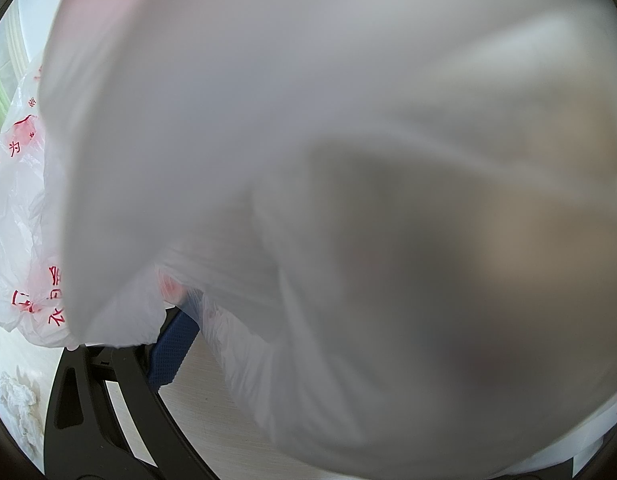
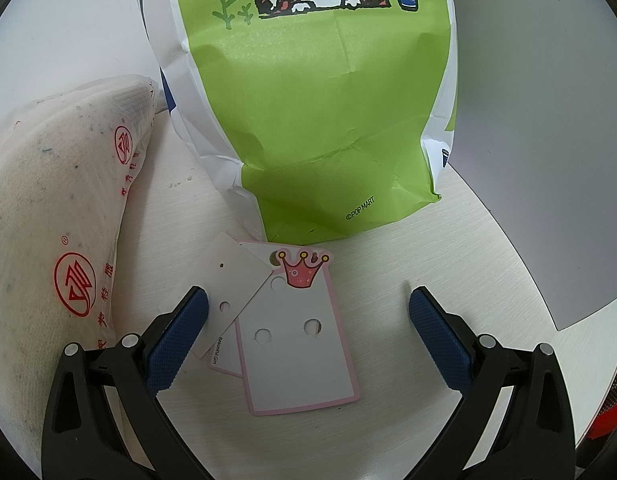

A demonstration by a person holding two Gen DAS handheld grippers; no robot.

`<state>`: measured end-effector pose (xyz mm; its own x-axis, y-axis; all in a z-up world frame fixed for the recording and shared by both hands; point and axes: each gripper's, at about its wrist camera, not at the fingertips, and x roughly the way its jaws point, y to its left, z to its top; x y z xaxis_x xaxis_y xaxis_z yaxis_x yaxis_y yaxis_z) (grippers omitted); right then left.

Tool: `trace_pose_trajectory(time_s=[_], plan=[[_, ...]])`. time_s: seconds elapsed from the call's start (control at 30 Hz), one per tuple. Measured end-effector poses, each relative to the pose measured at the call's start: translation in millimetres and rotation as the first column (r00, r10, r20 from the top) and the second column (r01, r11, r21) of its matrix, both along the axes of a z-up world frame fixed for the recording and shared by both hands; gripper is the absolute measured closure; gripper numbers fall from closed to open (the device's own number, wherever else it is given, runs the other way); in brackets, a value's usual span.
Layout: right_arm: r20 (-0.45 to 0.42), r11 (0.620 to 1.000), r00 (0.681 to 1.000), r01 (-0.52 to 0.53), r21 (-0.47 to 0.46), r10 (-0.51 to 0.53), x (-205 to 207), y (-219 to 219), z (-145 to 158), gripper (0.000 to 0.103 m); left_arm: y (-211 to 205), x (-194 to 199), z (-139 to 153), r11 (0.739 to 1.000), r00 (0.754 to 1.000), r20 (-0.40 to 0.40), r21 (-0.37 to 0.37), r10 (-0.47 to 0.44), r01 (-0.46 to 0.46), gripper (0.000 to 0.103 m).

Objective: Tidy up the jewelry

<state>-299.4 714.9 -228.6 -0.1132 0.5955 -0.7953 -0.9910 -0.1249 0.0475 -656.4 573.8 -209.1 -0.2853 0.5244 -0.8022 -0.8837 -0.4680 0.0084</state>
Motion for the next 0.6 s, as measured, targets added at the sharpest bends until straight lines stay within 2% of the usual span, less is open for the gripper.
trace_pose_trajectory(time_s=[0.6], plan=[[0.0,1.0,1.0,-0.001,0.0,0.001,-0.2,0.2,-0.3,0.006,0.3,-0.2,-0.2,1.0,1.0,0.0,0.0,0.0,0.0,0.005]])
